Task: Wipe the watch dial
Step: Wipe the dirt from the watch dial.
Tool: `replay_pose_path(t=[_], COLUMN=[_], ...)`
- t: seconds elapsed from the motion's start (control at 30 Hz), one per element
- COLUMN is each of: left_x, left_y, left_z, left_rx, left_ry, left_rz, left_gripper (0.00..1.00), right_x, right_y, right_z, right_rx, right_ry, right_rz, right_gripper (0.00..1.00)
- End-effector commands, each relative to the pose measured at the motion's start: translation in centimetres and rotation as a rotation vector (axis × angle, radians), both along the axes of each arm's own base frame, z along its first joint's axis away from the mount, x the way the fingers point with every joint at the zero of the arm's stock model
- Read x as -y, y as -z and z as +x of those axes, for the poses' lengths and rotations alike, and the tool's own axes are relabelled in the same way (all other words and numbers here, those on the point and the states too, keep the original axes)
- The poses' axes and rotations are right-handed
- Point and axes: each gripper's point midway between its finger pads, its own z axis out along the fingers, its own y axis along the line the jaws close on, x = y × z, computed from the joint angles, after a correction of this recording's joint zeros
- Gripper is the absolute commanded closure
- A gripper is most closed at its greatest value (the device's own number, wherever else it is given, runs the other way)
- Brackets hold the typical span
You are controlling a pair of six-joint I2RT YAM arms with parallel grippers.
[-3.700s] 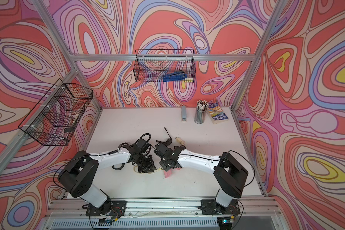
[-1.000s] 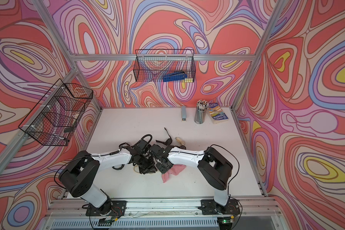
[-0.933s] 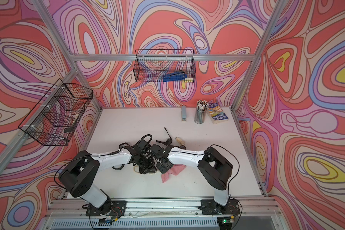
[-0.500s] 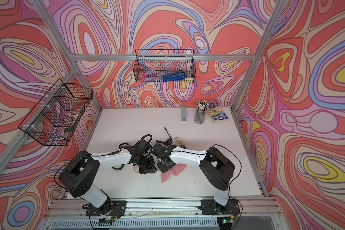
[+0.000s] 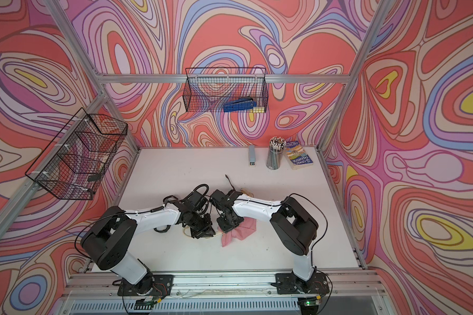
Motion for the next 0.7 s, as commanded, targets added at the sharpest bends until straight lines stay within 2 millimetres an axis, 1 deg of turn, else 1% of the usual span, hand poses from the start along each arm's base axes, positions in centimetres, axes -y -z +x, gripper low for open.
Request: replay_pose_path(t=[0.0, 0.13, 0.23, 0.33, 0.43, 0.47, 0.53, 0.6, 0.67], left_x=[-1.3, -1.3, -1.3, -1.3, -1.3, -1.3, -1.3, -1.3, -1.3], left_y=[2.7, 2.7, 2.8, 2.8, 2.7, 2.7, 2.7, 2.7, 2.7], left_z=[-1.9, -1.8, -1.9, -1.9, -1.9, -1.9, -1.9, -1.9, -1.9], left_rx=[-0.065, -0.067, -0.070, -0.070, -0.069, -0.067, -0.067, -0.068, -0.068], left_ry=[0.005, 0.005, 0.005, 0.006, 0.007, 0.007, 0.007, 0.008, 0.007], left_rz=[0.096, 0.095, 0.097, 0.097, 0.096, 0.096, 0.096, 0.096, 0.098], left_gripper=[0.83, 0.84, 0.84, 0.84, 0.84, 0.84, 0.84, 0.84, 0.84], right_x=[3.9, 5.0, 6.3, 7.3, 7.7, 7.6, 6.7, 4.9, 3.1], right_y=[2.7, 2.4, 2.4, 1.5, -0.2, -0.9, -2.2, -3.2, -3.3], right_z=[-2.3, -3.0, -3.1, -2.0, -0.2, 0.3, 1.1, 1.4, 1.0], right_rx=[-0.043, -0.057, -0.048, -0.004, 0.037, 0.055, 0.090, 0.099, 0.099], right_ry=[-0.056, -0.056, -0.042, 0.000, 0.075, 0.085, 0.085, 0.060, 0.007], right_rz=[-0.183, -0.231, -0.298, -0.315, -0.268, -0.249, -0.204, -0.137, -0.102], right_gripper=[1.00, 1.00, 1.00, 1.00, 1.00, 1.00, 1.00, 1.00, 1.00])
